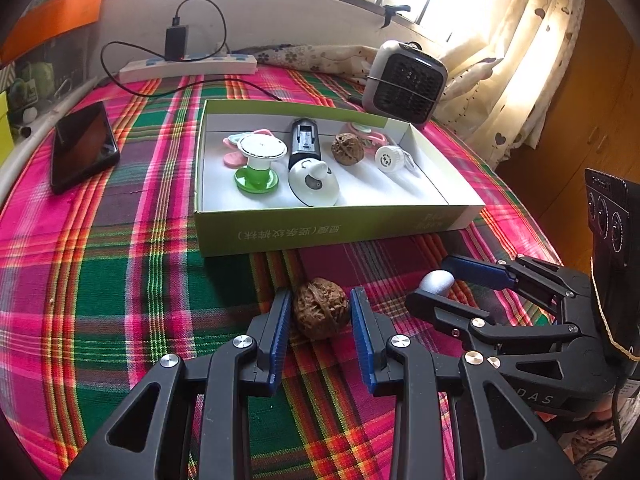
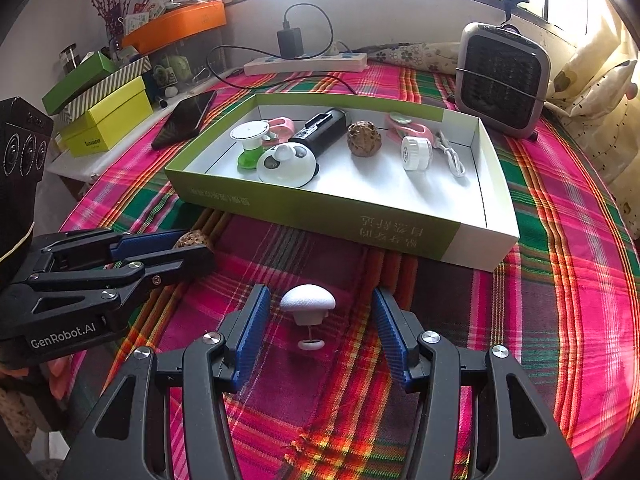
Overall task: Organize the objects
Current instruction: 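Close the left tool on the walnut while the right tool closes on the white mushroom-shaped knob, then carry the walnut into the box with the left tool while the right tool carries the knob there, then open both tools, releasing the walnut and white knob in the box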
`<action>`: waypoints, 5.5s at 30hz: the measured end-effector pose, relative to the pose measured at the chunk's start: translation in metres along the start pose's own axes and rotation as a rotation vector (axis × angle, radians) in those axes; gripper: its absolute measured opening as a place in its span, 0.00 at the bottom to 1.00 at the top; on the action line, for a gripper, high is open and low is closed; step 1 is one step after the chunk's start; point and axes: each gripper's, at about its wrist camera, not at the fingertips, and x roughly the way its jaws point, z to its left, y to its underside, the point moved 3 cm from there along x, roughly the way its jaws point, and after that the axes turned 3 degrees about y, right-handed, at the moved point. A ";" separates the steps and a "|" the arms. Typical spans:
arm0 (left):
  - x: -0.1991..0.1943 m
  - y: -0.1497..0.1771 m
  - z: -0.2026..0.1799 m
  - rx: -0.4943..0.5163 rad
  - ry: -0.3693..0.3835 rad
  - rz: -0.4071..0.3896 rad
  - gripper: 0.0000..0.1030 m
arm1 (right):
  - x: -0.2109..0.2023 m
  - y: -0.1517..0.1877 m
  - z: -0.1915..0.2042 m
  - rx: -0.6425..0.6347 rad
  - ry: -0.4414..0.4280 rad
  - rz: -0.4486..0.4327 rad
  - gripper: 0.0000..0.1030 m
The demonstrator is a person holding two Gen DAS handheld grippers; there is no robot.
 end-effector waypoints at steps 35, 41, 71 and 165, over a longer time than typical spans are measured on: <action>0.000 0.000 0.000 0.001 -0.001 -0.001 0.27 | -0.003 0.002 -0.002 -0.003 0.031 -0.004 0.25; 0.000 0.000 -0.001 0.001 -0.002 0.000 0.27 | -0.003 0.002 -0.003 0.001 0.028 -0.004 0.25; -0.012 -0.030 -0.024 0.058 0.023 -0.045 0.27 | -0.023 -0.021 -0.023 0.033 0.016 -0.076 0.25; 0.070 -0.078 -0.037 0.072 0.025 0.030 0.27 | 0.044 -0.081 -0.078 -0.017 0.132 -0.043 0.26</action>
